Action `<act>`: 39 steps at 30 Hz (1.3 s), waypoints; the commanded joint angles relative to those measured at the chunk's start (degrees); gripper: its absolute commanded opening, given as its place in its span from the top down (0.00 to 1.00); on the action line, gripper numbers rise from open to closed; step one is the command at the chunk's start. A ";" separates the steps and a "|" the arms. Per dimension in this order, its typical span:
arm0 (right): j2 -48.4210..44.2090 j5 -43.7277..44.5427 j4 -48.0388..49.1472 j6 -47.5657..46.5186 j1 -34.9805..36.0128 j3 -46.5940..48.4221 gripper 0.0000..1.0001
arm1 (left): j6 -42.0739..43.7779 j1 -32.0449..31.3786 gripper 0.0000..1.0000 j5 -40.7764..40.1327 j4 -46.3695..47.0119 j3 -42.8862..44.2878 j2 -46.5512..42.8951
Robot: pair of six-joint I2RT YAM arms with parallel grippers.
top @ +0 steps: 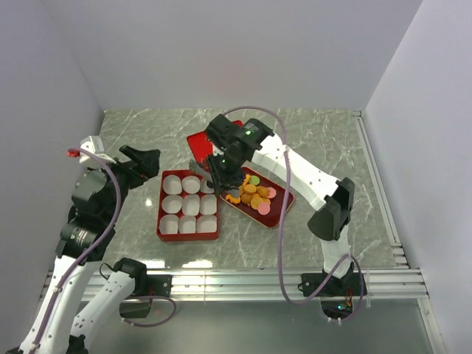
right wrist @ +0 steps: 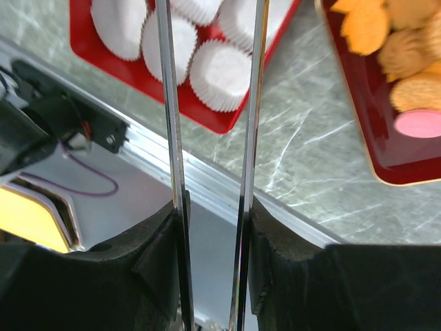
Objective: Pack the cookies
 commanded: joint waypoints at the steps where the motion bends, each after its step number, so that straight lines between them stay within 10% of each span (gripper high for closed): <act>1: 1.35 -0.77 -0.09 -1.32 1.76 2.02 0.65 | 0.77 -0.06 0.01 -2.91 2.44 -0.65 -0.59; 39: 9.71 1.68 0.88 2.02 2.39 8.96 0.46 | 2.53 -0.06 0.01 9.05 -3.28 2.87 4.15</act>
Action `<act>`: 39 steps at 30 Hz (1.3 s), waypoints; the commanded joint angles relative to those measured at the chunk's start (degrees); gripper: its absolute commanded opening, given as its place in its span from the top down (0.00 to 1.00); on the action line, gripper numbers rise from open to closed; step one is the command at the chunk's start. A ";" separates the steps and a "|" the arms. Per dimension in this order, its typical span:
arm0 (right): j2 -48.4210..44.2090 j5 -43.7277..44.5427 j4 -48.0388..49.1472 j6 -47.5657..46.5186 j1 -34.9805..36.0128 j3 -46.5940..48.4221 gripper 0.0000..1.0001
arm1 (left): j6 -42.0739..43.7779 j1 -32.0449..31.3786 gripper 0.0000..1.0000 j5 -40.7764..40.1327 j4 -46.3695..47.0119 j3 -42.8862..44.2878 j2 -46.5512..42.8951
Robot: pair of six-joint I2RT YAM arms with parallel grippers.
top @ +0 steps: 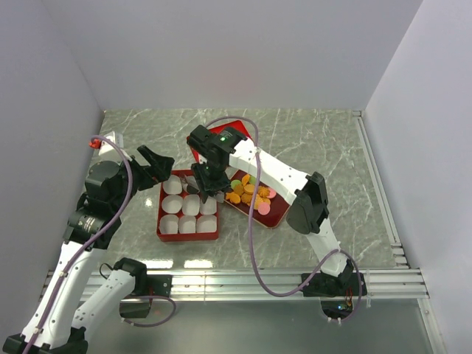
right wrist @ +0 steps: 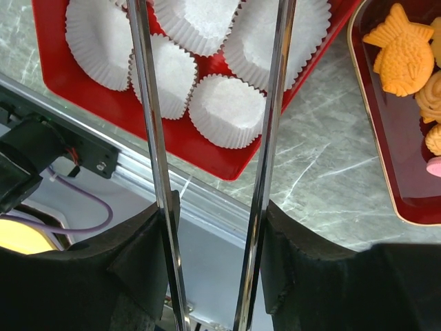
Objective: Pack the cookies
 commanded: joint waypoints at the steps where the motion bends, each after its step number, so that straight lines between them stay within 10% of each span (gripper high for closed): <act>1: -3.72 1.88 -0.59 0.95 -0.65 2.91 0.46 | 1.05 -0.06 0.01 0.76 0.79 2.58 0.13; 17: -29.47 5.75 4.68 2.53 -11.98 -28.11 0.46 | 2.36 -0.06 0.01 5.24 1.31 3.02 4.08; 39: -23.76 0.74 7.06 3.24 -14.19 -35.76 0.49 | 2.89 -0.06 0.01 6.30 0.52 2.94 4.96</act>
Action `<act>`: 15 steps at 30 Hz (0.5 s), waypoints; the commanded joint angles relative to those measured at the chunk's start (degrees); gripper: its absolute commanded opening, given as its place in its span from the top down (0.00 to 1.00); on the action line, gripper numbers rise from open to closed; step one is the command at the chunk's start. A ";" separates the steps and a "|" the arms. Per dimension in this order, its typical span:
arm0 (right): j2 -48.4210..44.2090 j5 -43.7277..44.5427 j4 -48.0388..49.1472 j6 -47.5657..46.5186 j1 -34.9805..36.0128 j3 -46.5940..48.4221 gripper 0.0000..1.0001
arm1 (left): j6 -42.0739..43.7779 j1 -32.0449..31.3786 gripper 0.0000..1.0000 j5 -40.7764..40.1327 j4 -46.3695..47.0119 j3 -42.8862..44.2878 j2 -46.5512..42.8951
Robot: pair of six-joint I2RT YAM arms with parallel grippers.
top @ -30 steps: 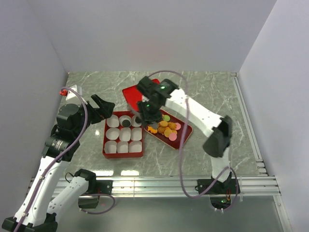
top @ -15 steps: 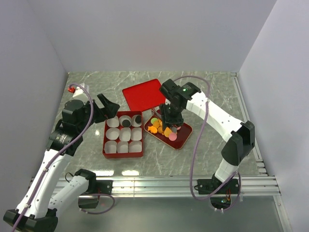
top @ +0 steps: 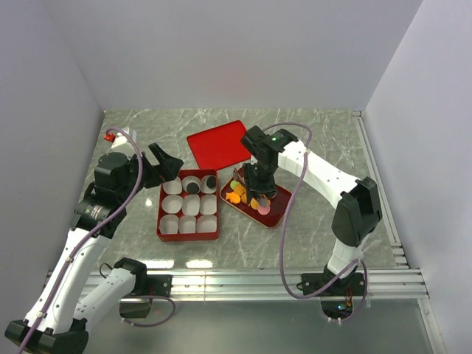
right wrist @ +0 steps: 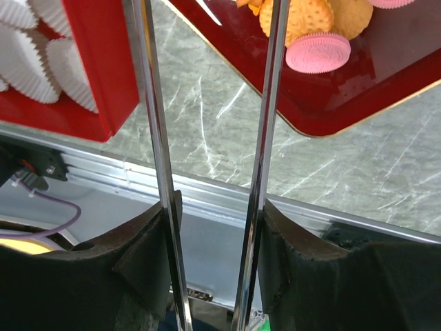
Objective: Pack the cookies
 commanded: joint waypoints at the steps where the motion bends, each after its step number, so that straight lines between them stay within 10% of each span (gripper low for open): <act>1: 0.85 -0.33 1.07 0.37 -0.53 -0.20 0.49 | 1.34 -0.06 0.01 0.07 0.91 1.95 -0.15; 15: 1.20 -0.76 1.68 0.46 -2.37 -1.34 0.51 | 1.69 -0.06 0.01 -0.02 1.53 1.42 0.47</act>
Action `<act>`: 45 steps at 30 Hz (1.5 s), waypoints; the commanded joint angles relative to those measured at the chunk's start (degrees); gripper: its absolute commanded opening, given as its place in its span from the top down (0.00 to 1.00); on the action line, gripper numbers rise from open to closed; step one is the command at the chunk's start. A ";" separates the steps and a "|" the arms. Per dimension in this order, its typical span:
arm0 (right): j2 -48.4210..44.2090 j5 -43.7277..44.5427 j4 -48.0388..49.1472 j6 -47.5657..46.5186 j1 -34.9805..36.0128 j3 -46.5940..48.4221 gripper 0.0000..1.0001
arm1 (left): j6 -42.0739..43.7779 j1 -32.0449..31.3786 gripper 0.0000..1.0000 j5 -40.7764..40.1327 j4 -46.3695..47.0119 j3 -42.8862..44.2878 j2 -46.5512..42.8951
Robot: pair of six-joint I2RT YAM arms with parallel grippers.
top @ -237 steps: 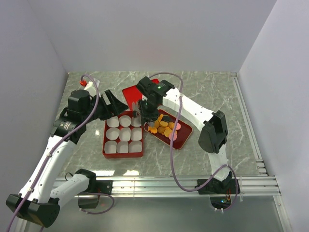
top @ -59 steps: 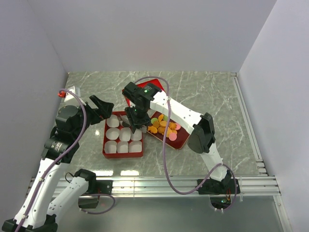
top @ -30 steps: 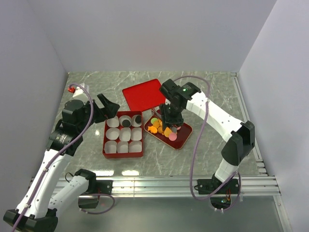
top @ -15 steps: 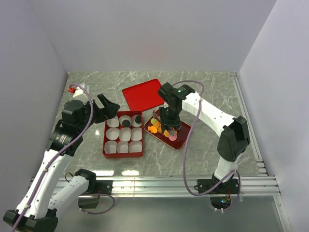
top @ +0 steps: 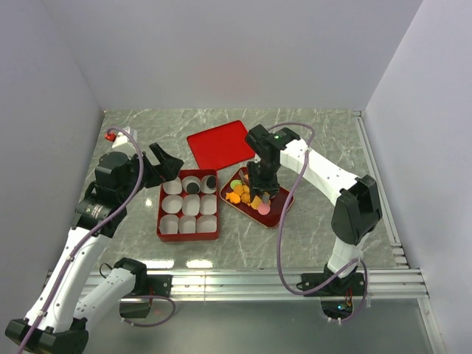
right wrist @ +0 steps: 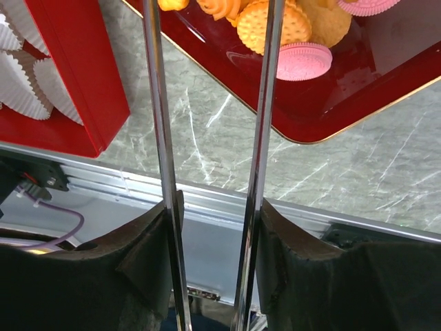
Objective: Pack the cookies
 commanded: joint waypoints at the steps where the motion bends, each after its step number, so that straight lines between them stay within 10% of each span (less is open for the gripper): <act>1: 0.04 -0.79 1.51 0.11 -0.26 -0.60 0.52 | 1.25 -0.06 0.01 0.00 1.49 1.34 0.25; 14: 0.75 -2.03 1.69 -0.77 -0.34 -0.61 0.80 | 1.52 -0.06 0.01 -1.14 1.14 1.51 0.34; 30: 5.75 -7.36 -5.09 -4.46 4.22 28.56 0.86 | 0.29 -0.06 0.01 -2.54 1.92 2.39 0.17; 45: 17.35 -19.42 1.51 -4.99 13.01 36.83 0.89 | -0.86 -0.06 0.01 -5.27 -0.18 2.92 -2.74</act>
